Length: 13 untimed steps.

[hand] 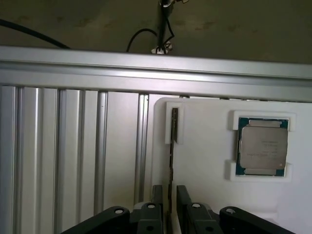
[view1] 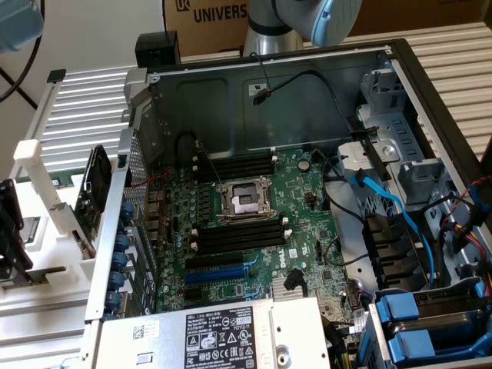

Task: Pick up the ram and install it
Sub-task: 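Pick up the ram and move it above insertion slot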

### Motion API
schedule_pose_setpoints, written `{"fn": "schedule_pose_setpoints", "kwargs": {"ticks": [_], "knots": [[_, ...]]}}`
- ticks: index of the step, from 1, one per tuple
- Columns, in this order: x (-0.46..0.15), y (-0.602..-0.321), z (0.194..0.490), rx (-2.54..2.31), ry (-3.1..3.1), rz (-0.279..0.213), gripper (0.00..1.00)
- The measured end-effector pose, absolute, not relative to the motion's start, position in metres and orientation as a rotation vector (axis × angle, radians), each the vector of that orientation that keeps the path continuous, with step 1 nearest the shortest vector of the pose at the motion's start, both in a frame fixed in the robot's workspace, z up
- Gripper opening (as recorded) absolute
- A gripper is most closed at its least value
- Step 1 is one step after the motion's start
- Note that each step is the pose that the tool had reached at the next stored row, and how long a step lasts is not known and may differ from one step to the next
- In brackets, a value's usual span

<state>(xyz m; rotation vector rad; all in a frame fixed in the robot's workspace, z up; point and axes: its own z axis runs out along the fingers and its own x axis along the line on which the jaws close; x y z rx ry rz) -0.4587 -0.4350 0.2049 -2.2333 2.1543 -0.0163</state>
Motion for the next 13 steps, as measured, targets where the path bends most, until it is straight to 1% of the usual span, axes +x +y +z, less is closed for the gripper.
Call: {"fn": "schedule_pose_setpoints", "kwargs": {"ticks": [13], "knots": [[-0.4588, -0.4350, 0.2042, -2.233, 2.154, -0.016, 0.26]]}}
